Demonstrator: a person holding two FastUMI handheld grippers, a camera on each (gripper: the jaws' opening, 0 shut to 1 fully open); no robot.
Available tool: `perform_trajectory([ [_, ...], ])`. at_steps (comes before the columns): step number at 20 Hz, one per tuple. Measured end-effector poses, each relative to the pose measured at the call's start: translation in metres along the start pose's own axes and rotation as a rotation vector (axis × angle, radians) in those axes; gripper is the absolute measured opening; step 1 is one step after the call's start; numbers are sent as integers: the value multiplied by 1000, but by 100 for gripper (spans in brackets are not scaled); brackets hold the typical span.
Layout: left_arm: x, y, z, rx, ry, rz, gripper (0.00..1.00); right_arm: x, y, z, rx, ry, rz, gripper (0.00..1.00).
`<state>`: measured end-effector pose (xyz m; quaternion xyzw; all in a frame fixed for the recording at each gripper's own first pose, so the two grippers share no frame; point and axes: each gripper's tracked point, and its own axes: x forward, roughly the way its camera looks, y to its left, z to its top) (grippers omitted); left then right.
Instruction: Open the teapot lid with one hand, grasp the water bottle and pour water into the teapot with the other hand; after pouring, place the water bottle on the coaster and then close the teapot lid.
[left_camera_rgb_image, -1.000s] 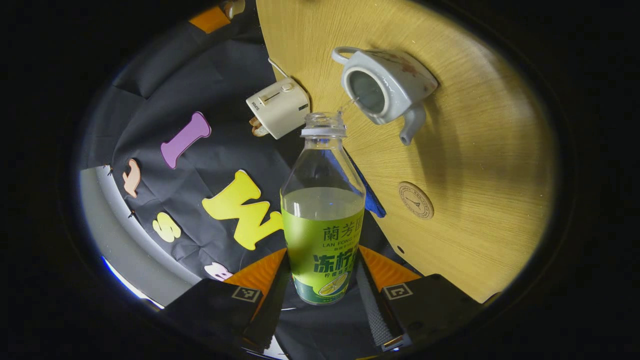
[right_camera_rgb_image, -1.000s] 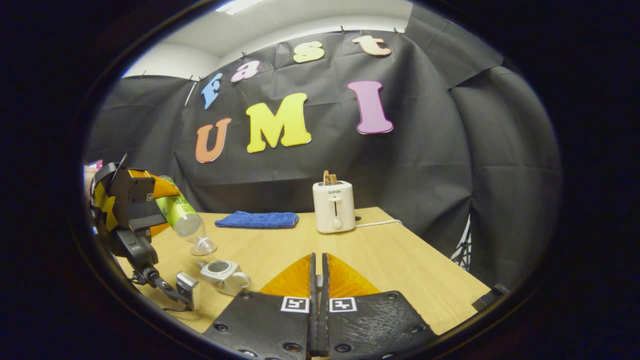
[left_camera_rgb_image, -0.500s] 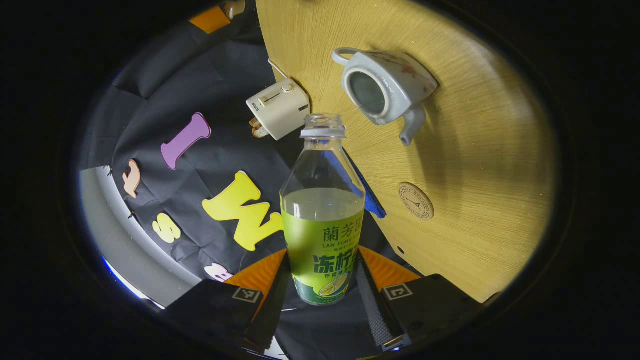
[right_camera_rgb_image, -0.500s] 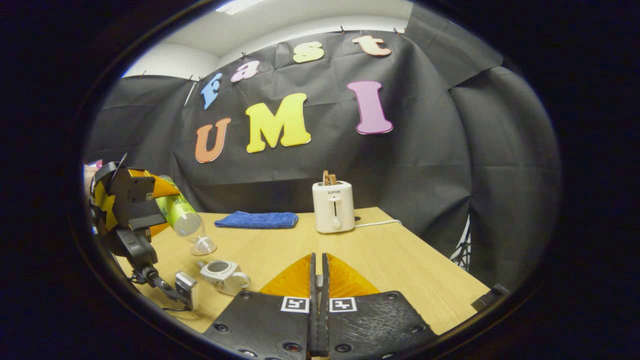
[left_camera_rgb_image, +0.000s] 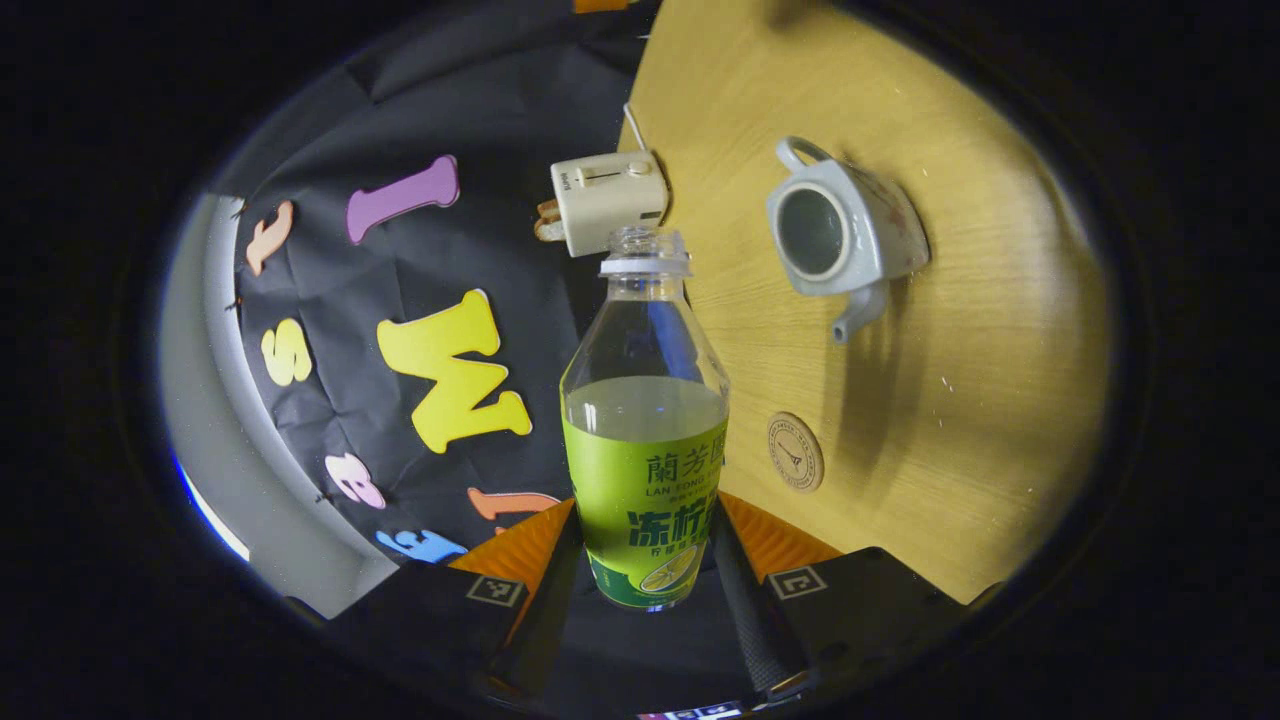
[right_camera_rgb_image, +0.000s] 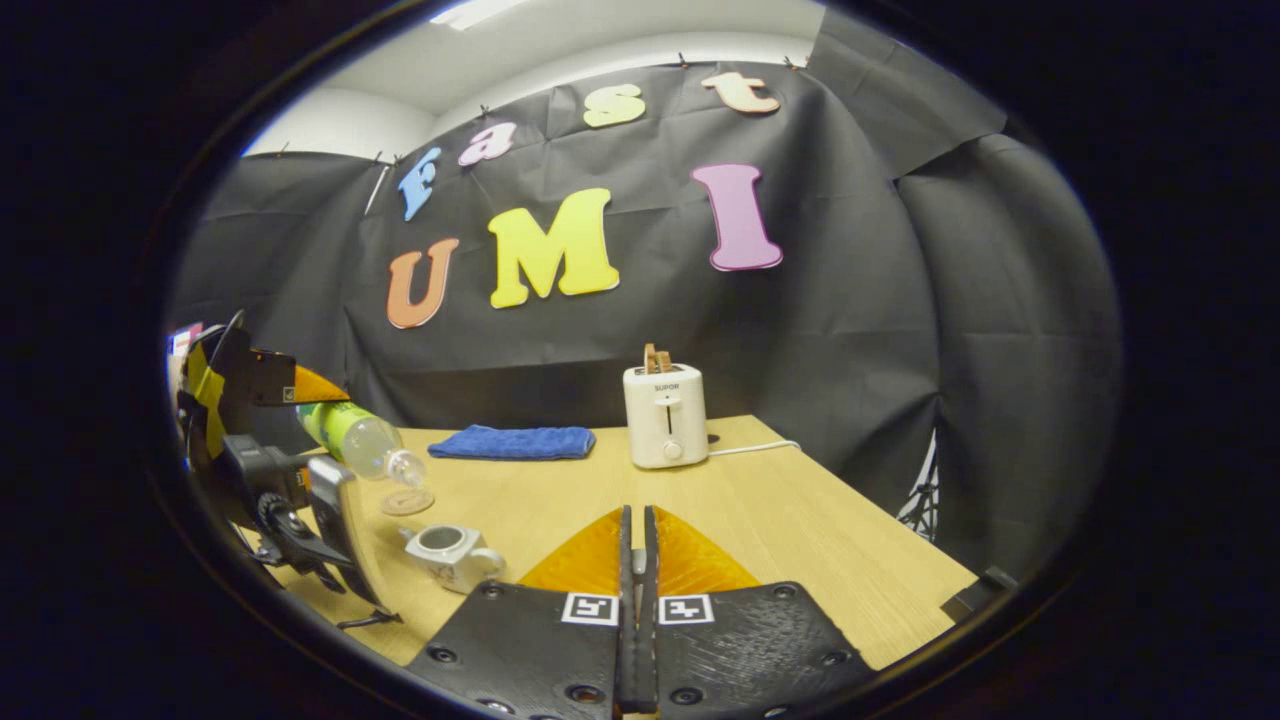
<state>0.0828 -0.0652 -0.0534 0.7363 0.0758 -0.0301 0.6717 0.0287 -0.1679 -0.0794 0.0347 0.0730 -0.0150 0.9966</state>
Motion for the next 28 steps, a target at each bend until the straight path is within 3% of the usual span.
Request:
perform_trajectory([
  [3,-8,-19,-16,-312,-6,-82,74,-3,1,6,-2,-8,-11,0],
  [7,-28,-29,-36,-641,3,-84,73,-7,11,14,14,-13,-9,0],
  [13,-32,-56,-52,-1163,18,-168,74,-12,36,39,-22,-52,6,0],
  [20,8,-29,-44,-1475,-76,-140,74,-11,53,44,-26,-56,17,0],
  [25,57,-6,-45,-1595,-125,-115,74,-5,49,38,-15,-38,8,0],
  [28,79,-12,-43,-1623,-118,-136,75,0,44,36,-13,-30,-1,0],
])
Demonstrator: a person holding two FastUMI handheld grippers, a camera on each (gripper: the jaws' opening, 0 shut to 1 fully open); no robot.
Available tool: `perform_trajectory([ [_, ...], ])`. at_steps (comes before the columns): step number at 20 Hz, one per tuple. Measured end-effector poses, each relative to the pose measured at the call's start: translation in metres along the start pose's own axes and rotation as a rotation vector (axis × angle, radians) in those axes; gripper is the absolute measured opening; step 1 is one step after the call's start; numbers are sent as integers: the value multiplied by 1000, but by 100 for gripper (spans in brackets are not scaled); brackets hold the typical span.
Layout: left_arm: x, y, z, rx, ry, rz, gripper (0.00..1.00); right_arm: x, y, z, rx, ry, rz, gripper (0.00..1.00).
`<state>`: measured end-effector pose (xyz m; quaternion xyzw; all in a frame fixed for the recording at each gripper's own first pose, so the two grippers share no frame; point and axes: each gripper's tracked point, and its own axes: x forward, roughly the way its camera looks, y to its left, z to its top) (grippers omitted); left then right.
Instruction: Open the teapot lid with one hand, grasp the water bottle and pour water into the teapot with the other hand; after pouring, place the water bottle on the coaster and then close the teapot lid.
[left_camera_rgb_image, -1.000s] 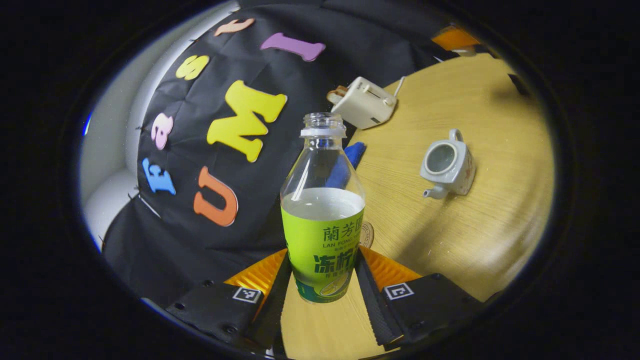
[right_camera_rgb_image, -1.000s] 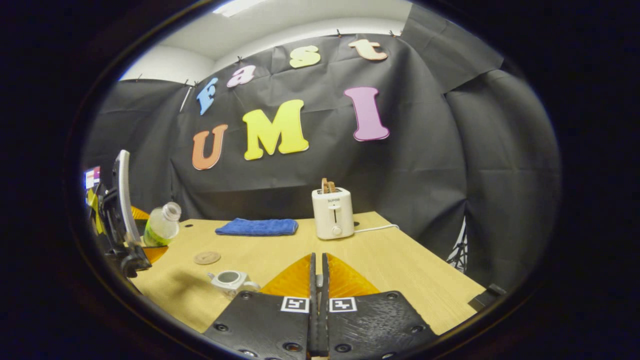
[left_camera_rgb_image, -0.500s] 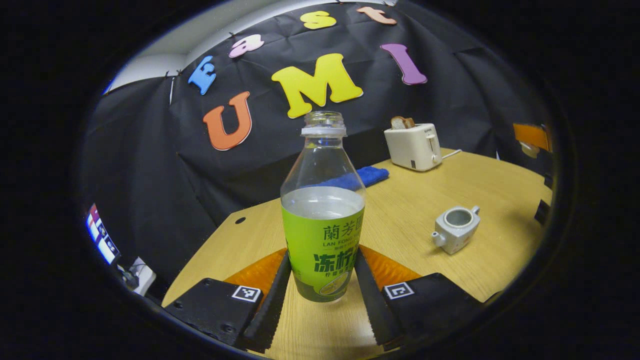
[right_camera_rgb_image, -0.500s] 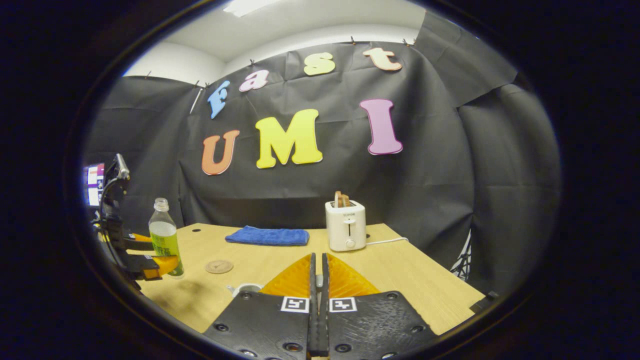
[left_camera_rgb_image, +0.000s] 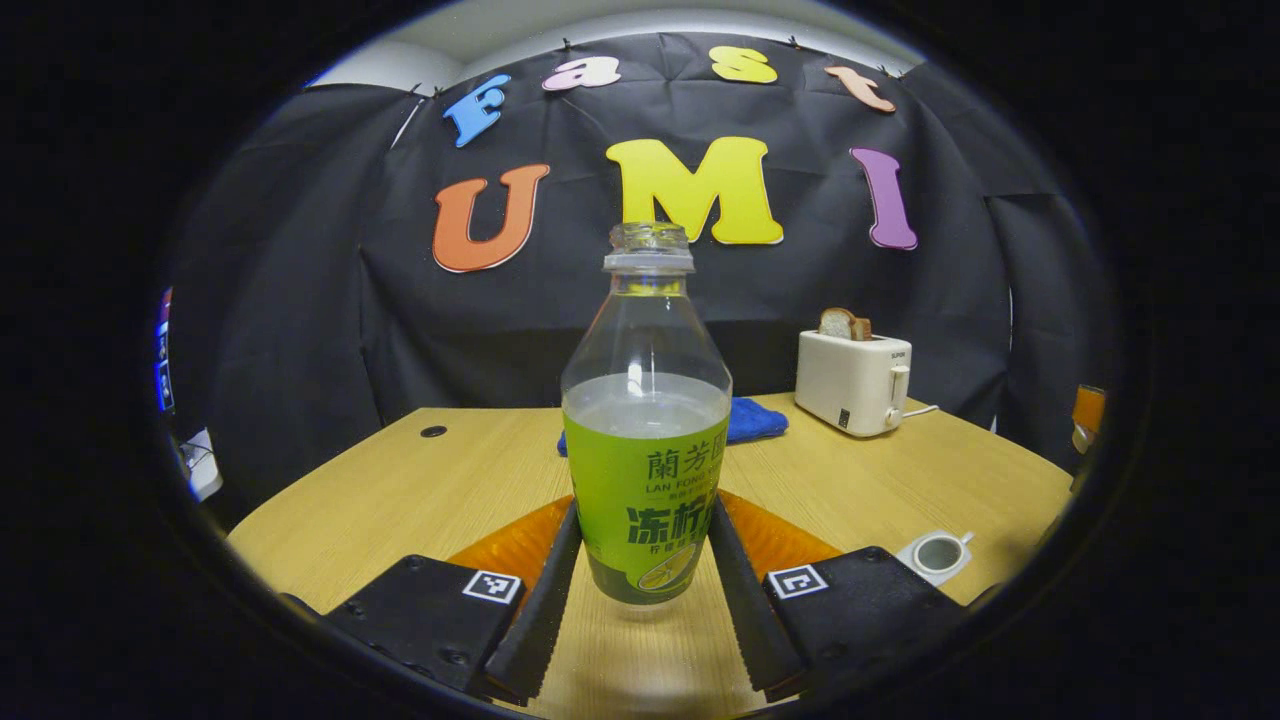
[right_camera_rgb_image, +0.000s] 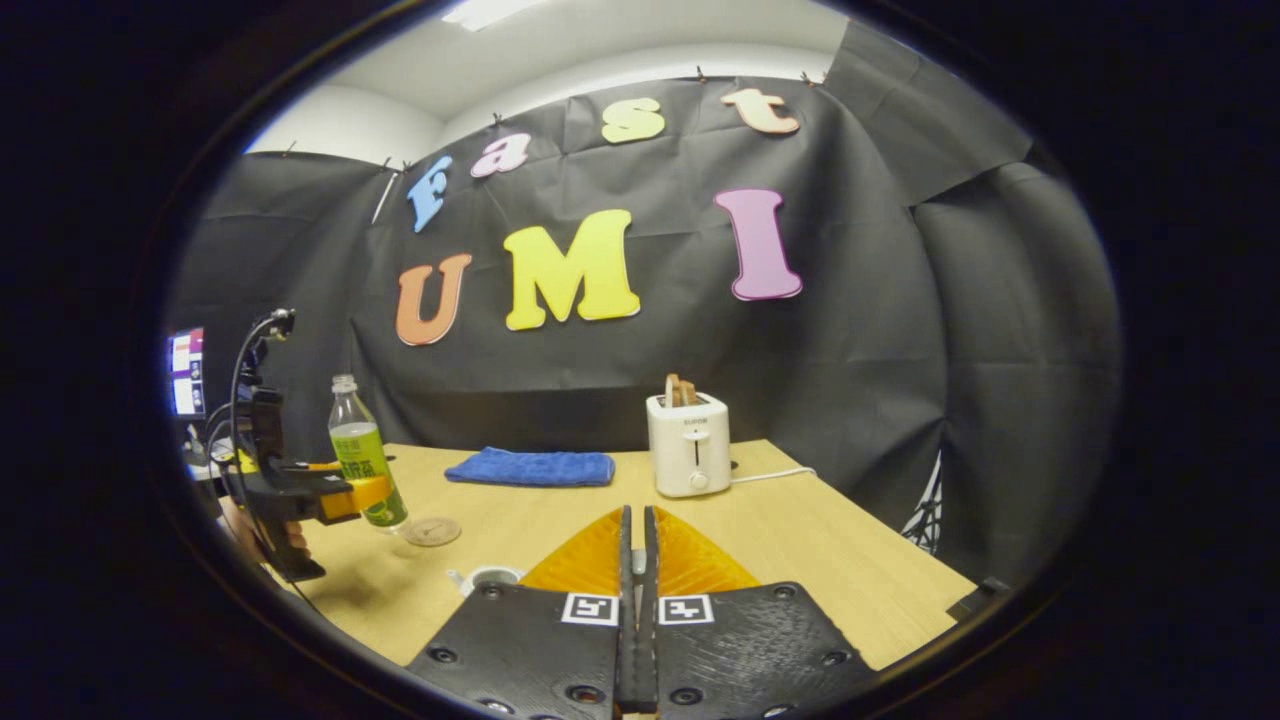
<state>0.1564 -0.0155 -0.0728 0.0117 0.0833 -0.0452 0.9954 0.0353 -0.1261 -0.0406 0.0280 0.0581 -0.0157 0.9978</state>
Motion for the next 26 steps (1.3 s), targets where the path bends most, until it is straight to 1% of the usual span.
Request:
perform_trajectory([
  [8,42,2,-16,-2,21,-17,75,15,-8,-11,7,29,-25,0],
  [20,54,0,-31,-21,43,-28,79,20,-7,-18,10,45,-29,0],
  [22,53,-2,-33,-27,51,-38,82,19,-7,-17,10,44,-29,0],
  [23,52,-3,-30,-32,44,-39,92,18,-7,-17,9,43,-29,0],
  [24,50,-2,-29,-34,38,-34,98,17,-6,-17,10,42,-28,0],
  [26,43,-1,-26,-41,35,-30,100,16,-4,-16,4,39,-24,0],
])
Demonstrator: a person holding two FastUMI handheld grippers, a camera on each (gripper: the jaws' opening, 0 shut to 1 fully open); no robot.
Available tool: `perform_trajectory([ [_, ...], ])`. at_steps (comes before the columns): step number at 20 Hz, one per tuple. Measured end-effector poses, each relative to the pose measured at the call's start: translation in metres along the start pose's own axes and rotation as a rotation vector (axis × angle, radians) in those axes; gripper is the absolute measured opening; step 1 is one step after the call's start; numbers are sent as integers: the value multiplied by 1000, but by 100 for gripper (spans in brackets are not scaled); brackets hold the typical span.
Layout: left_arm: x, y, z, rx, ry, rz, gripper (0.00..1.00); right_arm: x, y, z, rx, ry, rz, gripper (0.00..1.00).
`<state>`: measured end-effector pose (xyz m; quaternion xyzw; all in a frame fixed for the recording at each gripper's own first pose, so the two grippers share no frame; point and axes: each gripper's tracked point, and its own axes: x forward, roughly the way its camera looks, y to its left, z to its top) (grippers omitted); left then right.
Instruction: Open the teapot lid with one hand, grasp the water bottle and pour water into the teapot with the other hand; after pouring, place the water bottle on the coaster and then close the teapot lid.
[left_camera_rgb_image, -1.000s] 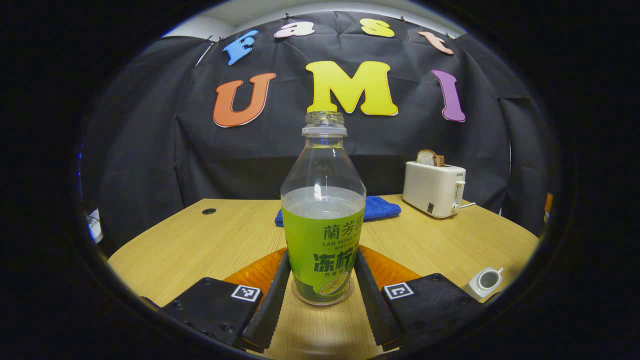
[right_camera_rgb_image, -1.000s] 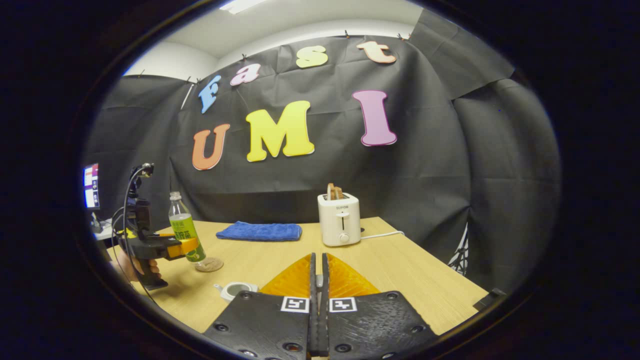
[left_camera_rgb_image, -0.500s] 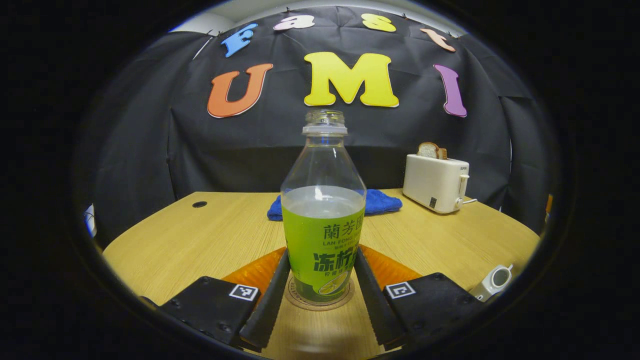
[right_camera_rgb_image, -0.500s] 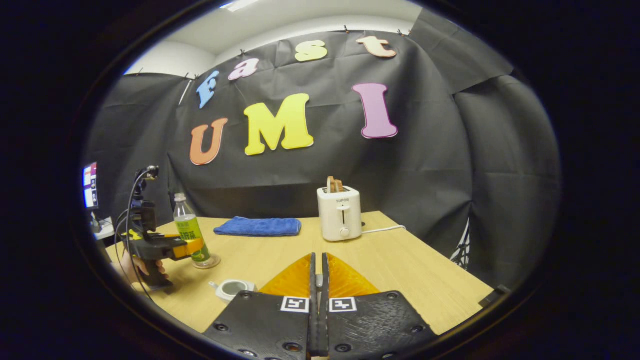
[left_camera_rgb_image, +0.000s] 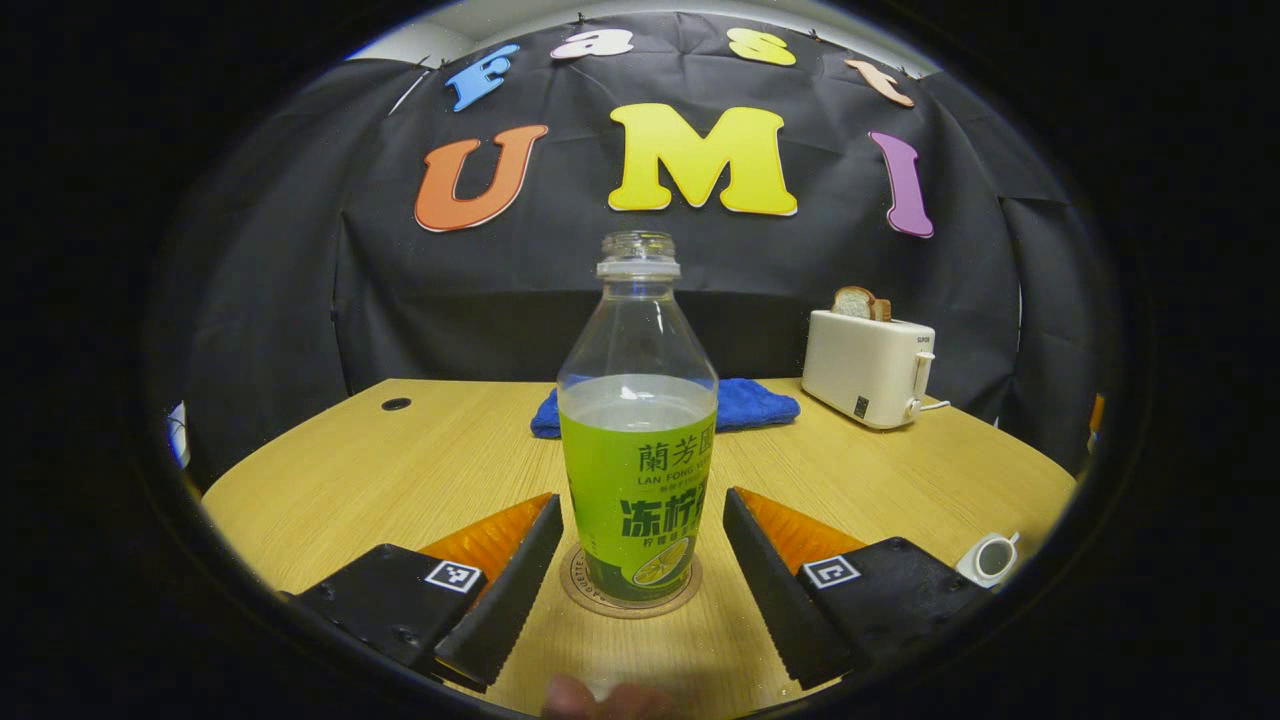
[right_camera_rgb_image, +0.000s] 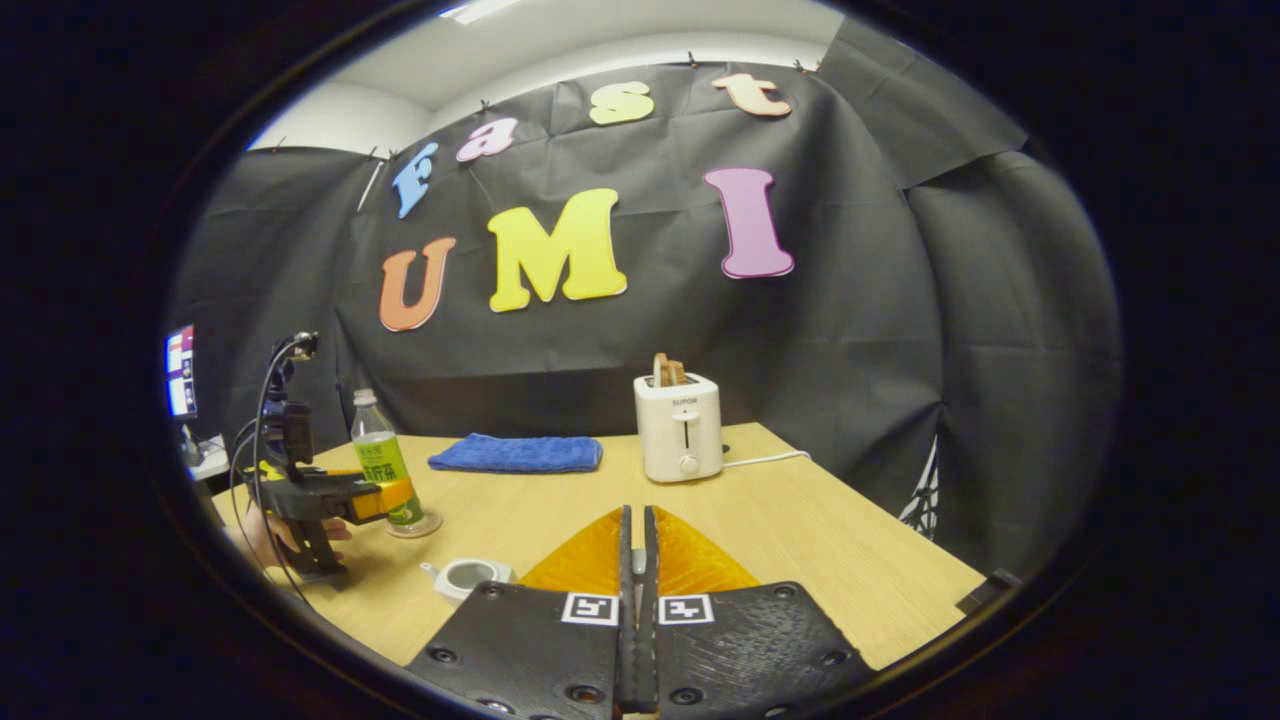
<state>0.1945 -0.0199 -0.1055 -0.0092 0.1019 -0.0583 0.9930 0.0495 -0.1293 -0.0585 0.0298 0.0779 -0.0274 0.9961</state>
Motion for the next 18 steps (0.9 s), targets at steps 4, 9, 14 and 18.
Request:
perform_trajectory([
  [4,-29,13,-5,-31,14,31,100,-2,13,5,-17,-12,26,0],
  [9,-81,35,-10,-25,1,75,100,1,48,8,-53,-21,93,0],
  [14,-128,53,-5,-11,-39,112,100,9,82,5,-64,-19,159,0],
  [18,-158,61,1,23,-73,145,100,20,104,-2,-70,-9,202,0],
])
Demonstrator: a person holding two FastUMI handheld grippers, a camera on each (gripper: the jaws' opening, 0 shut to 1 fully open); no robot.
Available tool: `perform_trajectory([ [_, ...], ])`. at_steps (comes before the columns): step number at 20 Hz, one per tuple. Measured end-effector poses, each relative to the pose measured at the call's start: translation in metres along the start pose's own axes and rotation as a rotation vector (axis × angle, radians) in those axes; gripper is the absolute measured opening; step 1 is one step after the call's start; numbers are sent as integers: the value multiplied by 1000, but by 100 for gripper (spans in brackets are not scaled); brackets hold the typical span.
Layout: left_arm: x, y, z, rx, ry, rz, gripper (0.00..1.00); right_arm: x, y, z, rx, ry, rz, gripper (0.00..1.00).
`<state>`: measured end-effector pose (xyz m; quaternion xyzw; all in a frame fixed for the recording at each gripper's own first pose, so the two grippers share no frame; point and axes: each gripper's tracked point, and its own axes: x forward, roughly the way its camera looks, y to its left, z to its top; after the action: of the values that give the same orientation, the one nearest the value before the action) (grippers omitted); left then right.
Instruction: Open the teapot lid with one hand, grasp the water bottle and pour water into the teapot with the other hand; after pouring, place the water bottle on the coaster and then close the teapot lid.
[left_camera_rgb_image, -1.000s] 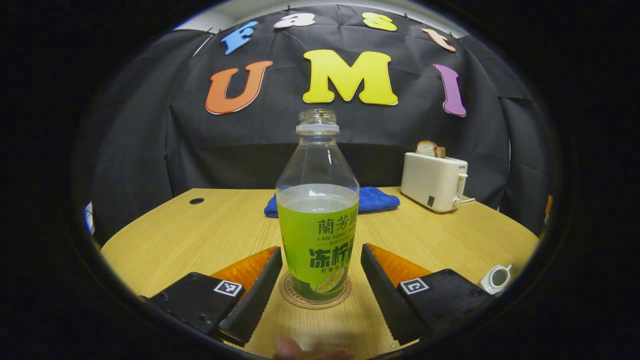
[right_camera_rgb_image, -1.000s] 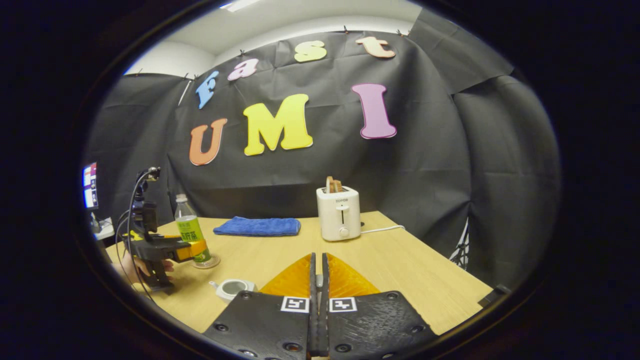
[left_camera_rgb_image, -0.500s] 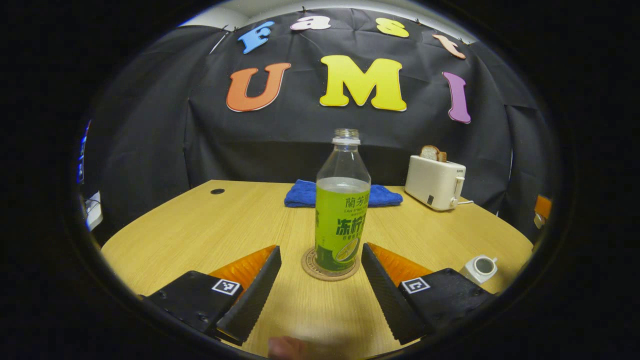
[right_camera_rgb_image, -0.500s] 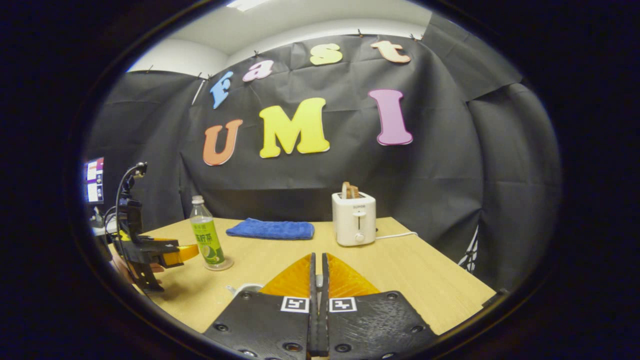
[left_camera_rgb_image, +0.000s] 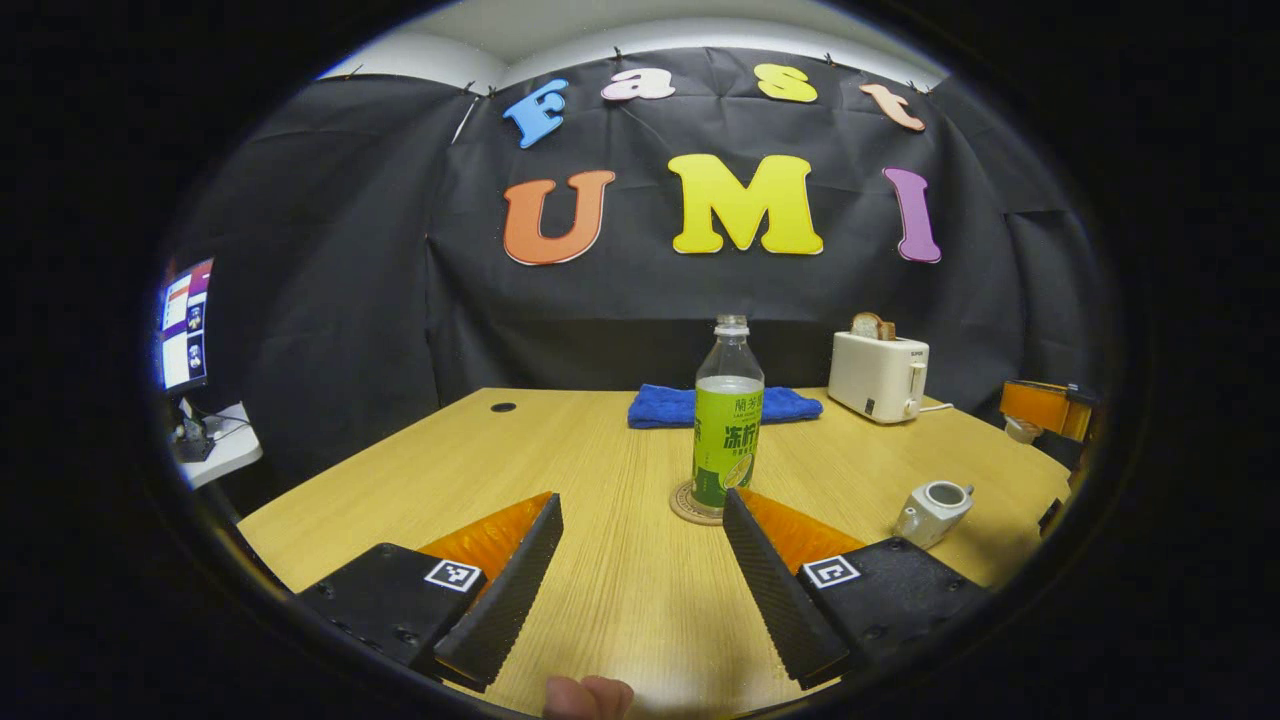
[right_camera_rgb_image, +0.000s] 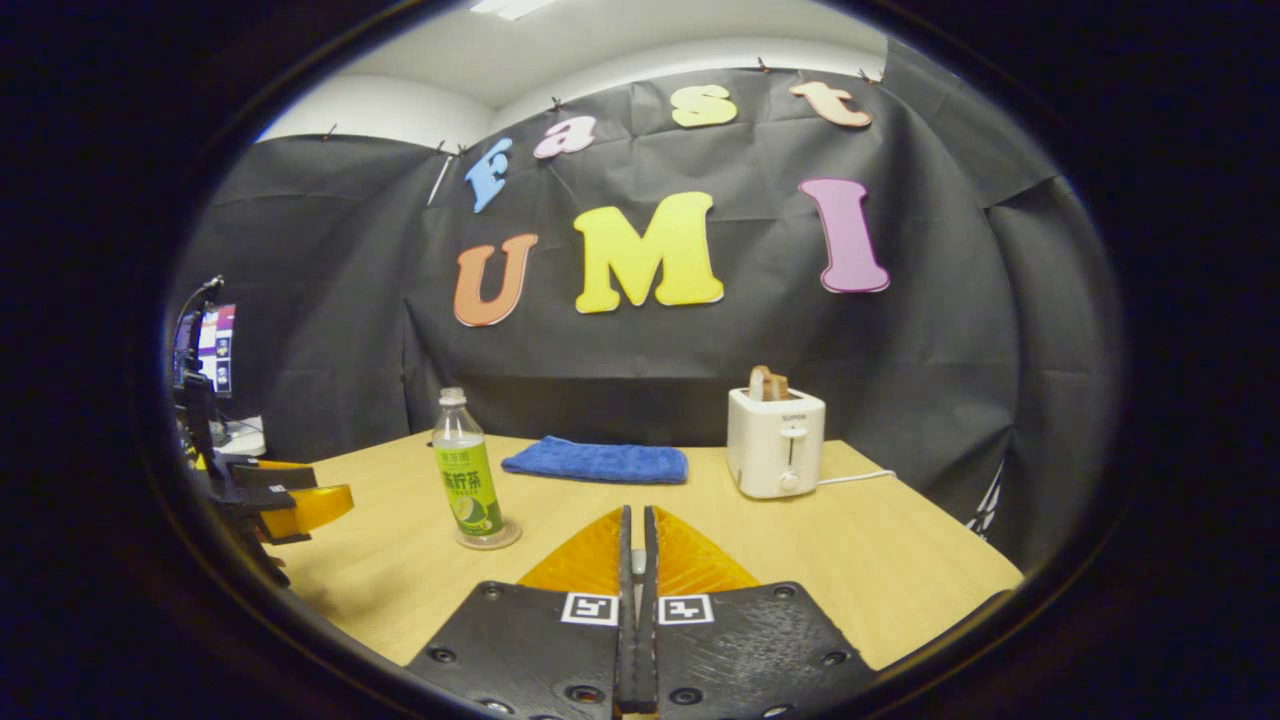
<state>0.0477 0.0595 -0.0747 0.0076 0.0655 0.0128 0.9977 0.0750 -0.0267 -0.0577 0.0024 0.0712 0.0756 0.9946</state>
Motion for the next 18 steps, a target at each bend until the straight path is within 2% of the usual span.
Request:
perform_trajectory([
  [8,-40,11,2,44,-37,38,100,27,22,-17,-7,22,46,0],
  [11,-47,17,3,48,-42,64,100,33,28,-28,0,44,59,0],
  [18,-57,19,1,46,-45,72,100,40,33,-47,-14,61,71,0],
])
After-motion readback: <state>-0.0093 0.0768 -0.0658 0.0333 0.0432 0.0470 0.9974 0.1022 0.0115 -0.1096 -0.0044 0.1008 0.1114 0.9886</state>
